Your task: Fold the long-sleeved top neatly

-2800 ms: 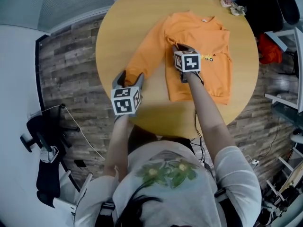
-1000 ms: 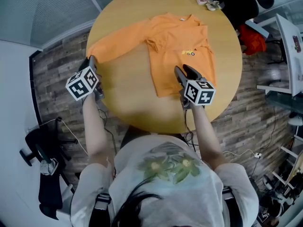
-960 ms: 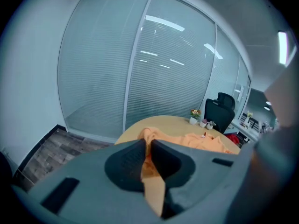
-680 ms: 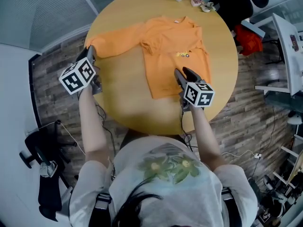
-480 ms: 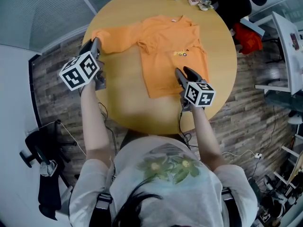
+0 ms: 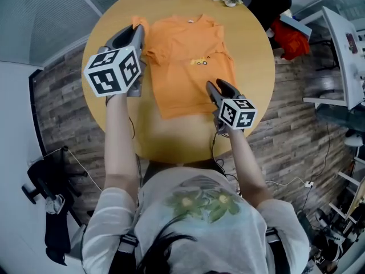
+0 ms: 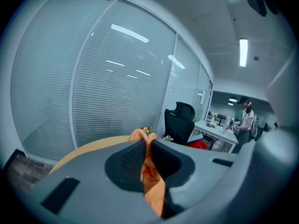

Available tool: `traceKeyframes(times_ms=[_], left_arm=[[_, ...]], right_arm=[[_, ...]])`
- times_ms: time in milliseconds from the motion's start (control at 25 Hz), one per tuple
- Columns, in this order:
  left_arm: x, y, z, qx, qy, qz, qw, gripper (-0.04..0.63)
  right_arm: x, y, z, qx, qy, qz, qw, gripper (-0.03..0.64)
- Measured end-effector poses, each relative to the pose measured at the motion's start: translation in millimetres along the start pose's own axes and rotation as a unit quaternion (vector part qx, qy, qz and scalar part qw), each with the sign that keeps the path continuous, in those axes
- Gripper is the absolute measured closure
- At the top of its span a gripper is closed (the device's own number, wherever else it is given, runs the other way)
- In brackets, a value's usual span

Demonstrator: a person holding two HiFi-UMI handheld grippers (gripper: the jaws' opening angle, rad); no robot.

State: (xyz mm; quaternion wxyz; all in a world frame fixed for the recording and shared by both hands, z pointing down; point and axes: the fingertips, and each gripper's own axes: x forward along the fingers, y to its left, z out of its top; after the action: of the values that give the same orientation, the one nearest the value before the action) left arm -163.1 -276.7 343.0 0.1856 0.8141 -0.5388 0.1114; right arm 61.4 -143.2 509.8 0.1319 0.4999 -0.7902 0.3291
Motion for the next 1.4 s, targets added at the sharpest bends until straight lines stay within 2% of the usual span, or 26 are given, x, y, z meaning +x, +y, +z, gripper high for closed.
traceKeyframes(times_ms=[120, 200, 440, 640, 1040, 1240, 1400], left_arm=[[25.1, -43.0, -11.5, 0.063, 0.019, -0.01, 0.9978, 0.552], [42.3, -72.0, -22.0, 0.09, 0.032, -0.023, 0.9952, 0.553], [96.7, -143.6, -66.2, 0.119, 0.077, -0.065, 0.9878, 0.553], [143.2, -181.8, -110.5, 0.133, 0.127, -0.083, 0.9794, 0.552], [215.9, -215.3, -216.5, 0.12, 0.224, -0.101, 0.9618, 0.552], [234.8, -224.7, -247.8, 0.1, 0.255, -0.105, 0.956, 0.552], [244.9, -231.5, -259.3, 0.086, 0.261, -0.108, 0.9554, 0.552]], right_arm=[[-6.5, -18.6, 0.9, 0.001, 0.001, 0.0, 1.0, 0.437], [-10.2, -30.6, 1.9, 0.002, 0.002, -0.001, 1.0, 0.437], [-18.4, -60.1, 5.0, -0.004, 0.009, 0.003, 1.0, 0.437], [-19.9, -85.4, 6.2, 0.009, 0.012, 0.003, 1.0, 0.439], [-7.7, -119.7, -13.1, 0.022, 0.043, 0.005, 0.999, 0.437], [-3.4, -131.6, -19.1, 0.033, 0.05, 0.002, 0.998, 0.439], [0.4, -136.3, -20.2, 0.034, 0.054, 0.002, 0.998, 0.437]])
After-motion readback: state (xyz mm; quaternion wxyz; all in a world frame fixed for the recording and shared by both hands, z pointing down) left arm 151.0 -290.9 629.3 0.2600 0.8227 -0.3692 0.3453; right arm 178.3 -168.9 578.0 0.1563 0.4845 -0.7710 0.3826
